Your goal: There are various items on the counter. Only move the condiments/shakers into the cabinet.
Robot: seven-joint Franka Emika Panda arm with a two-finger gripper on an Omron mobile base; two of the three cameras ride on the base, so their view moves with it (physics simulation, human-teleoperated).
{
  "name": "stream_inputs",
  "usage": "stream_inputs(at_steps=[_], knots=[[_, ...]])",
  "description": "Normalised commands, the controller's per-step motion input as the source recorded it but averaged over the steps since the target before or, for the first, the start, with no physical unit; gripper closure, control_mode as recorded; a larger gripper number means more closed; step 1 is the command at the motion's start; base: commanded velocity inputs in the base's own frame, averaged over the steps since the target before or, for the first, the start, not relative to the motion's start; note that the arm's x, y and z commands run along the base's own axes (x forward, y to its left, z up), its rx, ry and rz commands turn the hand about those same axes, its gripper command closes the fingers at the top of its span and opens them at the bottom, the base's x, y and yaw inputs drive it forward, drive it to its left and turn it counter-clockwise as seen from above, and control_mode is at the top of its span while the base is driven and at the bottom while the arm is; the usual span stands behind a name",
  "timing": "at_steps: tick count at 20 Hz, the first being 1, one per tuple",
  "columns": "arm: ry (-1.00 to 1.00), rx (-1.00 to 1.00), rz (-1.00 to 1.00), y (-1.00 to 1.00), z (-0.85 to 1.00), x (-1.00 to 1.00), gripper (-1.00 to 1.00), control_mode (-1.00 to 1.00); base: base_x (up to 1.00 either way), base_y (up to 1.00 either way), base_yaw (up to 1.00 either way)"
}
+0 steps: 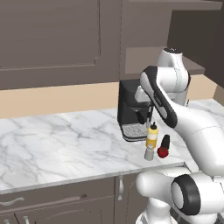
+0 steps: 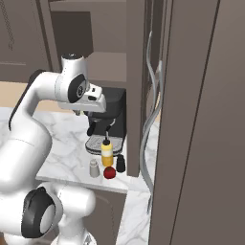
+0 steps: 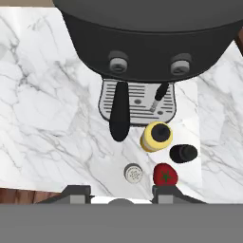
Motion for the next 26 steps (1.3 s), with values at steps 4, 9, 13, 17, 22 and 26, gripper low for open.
stream_inputs(at_steps=[4, 9, 13, 17, 22, 26], knots=[[0.0, 0.0, -0.01, -0.01, -0.18, -0.24, -1.0, -1.0, 0.0, 0.0, 0.0], [0.0, 0.0, -0.06, -0.03, -0.47, -0.46, -1.0, -1.0, 0.0, 0.0, 0.0], [0.0, 0.0, -0.12, -0.05, -0.55, -0.39, -1.0, -1.0, 0.0, 0.0, 0.0], [0.0, 0.0, -0.17, -0.01, -0.61, -0.28, -1.0, -1.0, 0.0, 0.0, 0.0], [0.0, 0.0, -0.22, 0.0, -0.56, -0.02, -1.0, -1.0, 0.0, 0.0, 0.0], [0.0, 0.01, -0.22, 0.0, -0.37, 0.05, -1.0, -1.0, 0.0, 0.0, 0.0]])
